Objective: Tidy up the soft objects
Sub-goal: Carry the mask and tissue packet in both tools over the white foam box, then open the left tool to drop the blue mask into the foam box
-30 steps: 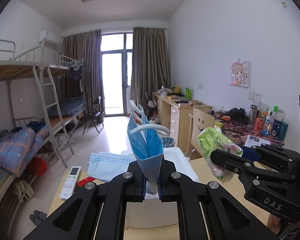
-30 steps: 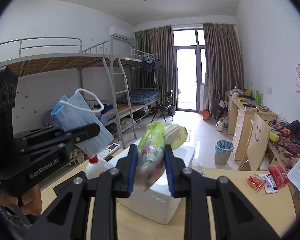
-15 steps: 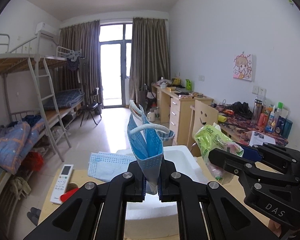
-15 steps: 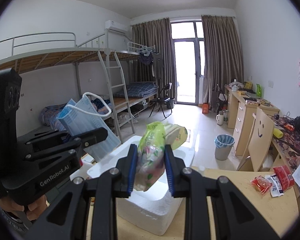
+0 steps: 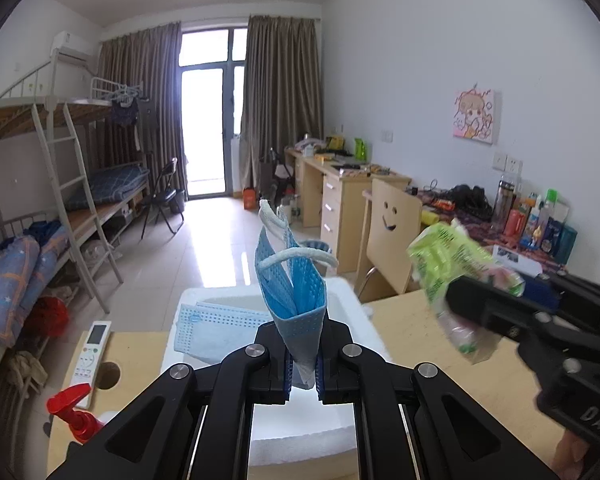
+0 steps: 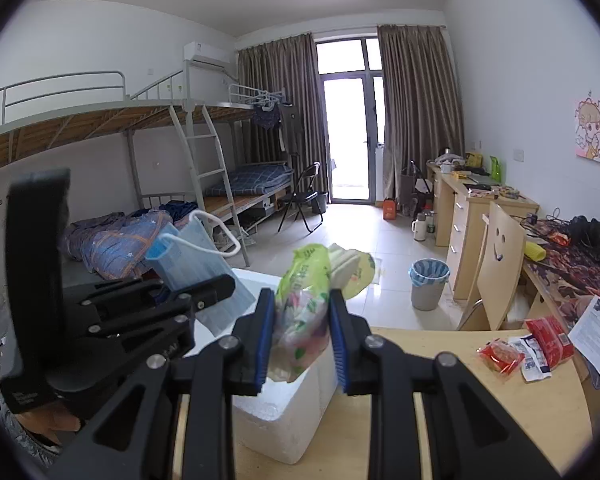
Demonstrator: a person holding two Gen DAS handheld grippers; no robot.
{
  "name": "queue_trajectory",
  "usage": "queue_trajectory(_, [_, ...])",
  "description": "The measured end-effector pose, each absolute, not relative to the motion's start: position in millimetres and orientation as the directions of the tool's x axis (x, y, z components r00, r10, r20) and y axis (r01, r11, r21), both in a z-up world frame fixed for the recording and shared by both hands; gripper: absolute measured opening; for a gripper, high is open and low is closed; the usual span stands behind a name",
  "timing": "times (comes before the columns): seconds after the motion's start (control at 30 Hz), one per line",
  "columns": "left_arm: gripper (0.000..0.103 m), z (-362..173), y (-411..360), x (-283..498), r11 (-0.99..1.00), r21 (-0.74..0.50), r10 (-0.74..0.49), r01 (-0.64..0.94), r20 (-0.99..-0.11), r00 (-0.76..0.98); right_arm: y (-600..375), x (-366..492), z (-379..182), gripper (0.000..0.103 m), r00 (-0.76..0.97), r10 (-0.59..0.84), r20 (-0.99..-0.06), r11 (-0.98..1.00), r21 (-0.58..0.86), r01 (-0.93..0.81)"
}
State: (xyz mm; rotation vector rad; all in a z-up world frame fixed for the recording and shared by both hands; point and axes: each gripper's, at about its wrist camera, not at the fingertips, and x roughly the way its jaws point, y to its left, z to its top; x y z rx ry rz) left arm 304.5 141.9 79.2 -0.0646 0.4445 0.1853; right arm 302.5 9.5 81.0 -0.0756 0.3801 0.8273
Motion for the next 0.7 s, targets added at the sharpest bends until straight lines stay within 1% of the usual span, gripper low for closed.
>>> queue_trajectory(0.1, [0.009, 73, 145, 311, 0.981, -0.044, 0.149, -0.19, -0.461, 0.875, 12, 305, 82, 0.031, 0.609, 0.704, -0.365, 0.676, 0.086, -0.732])
queue_trajectory(0.17, [0.013, 71, 146, 313, 0.979, -0.026, 0.168, -0.203, -0.461, 0.871, 11, 307, 84, 0.031, 0.618, 0.697, -0.363, 0.684, 0.077, -0.726])
queue_trajectory(0.2, [0.022, 70, 145, 315, 0.978, -0.009, 0.179, -0.207, -0.464, 0.867, 11, 307, 85, 0.031, 0.622, 0.695, -0.361, 0.686, 0.074, -0.723])
queue_trajectory(0.23, [0.039, 69, 142, 316, 0.978, -0.006, 0.183, -0.21, -0.465, 0.866, 10, 308, 85, 0.031, 0.622, 0.695, -0.36, 0.687, 0.077, -0.722])
queue_trajectory(0.27, [0.05, 68, 141, 318, 0.977, -0.008, 0.183, -0.212, -0.465, 0.866, 10, 309, 86, 0.031, 0.622, 0.695, -0.361, 0.687, 0.079, -0.723])
queue_trajectory(0.3, [0.07, 68, 140, 319, 0.977, -0.009, 0.185, -0.214, -0.464, 0.866, 10, 309, 86, 0.031, 0.623, 0.695, -0.36, 0.688, 0.079, -0.722])
queue_trajectory(0.33, [0.082, 69, 140, 318, 0.975, -0.006, 0.197, -0.224, -0.455, 0.869, 9, 311, 87, 0.031, 0.627, 0.691, -0.36, 0.692, 0.078, -0.718])
queue_trajectory(0.37, [0.086, 69, 140, 316, 0.972, -0.006, 0.208, -0.234, -0.44, 0.874, 9, 311, 87, 0.031, 0.629, 0.689, -0.36, 0.695, 0.078, -0.715])
queue_trajectory(0.43, [0.099, 72, 140, 311, 0.966, -0.001, 0.234, -0.258, -0.412, 0.881, 9, 312, 87, 0.031, 0.633, 0.686, -0.36, 0.699, 0.084, -0.71])
queue_trajectory(0.53, [0.1, 75, 141, 309, 0.961, 0.01, 0.258, -0.276, -0.387, 0.885, 8, 313, 87, 0.031, 0.638, 0.682, -0.357, 0.703, 0.083, -0.706])
queue_trajectory(0.7, [0.1, 76, 141, 308, 0.959, 0.003, 0.261, -0.282, -0.389, 0.884, 10, 312, 86, 0.031, 0.64, 0.678, -0.36, 0.707, 0.084, -0.702])
